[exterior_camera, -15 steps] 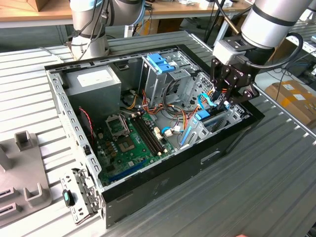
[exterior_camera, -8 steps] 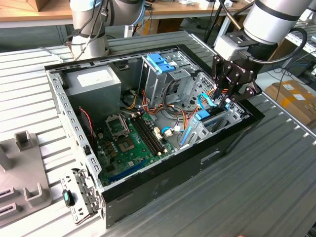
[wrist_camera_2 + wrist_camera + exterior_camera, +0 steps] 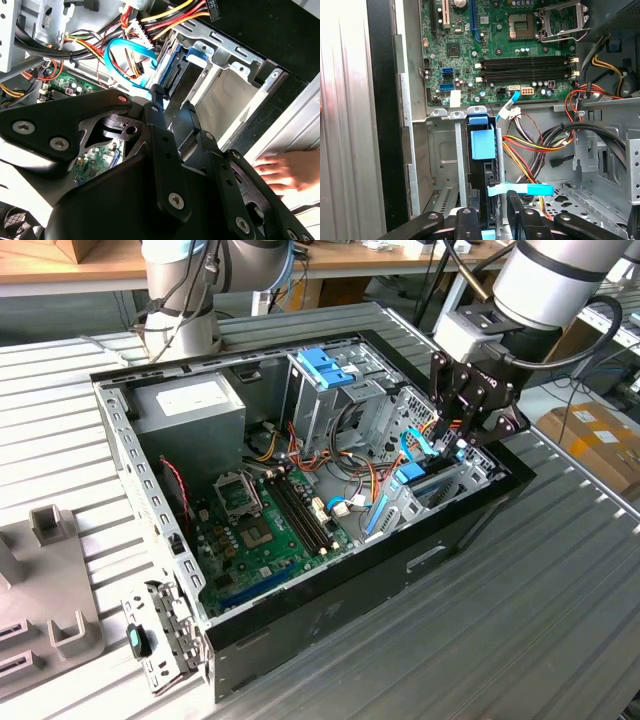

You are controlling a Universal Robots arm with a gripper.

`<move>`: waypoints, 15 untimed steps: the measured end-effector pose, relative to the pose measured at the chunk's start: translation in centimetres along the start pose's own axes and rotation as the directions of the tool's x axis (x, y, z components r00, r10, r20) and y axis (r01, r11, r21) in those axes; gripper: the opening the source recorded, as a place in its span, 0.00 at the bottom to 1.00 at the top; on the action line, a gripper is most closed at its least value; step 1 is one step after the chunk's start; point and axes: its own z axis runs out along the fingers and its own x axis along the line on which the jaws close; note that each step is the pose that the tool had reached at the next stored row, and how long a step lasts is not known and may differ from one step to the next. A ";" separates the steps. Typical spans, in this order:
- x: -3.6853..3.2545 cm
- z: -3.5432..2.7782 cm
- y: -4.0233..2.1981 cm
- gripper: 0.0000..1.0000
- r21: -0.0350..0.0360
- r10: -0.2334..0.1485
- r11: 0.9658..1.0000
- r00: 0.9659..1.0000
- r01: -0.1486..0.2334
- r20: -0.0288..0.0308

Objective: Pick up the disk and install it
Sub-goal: 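Insert the second disk wire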

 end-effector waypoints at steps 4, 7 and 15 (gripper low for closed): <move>-0.02 0.00 -0.10 0.36 0.000 -0.003 1.000 1.000 0.003 0.000; -0.05 0.00 -0.23 0.36 0.000 -0.020 1.000 1.000 0.020 0.000; -0.18 0.02 -0.89 0.36 -0.002 -0.100 0.995 0.995 0.100 0.002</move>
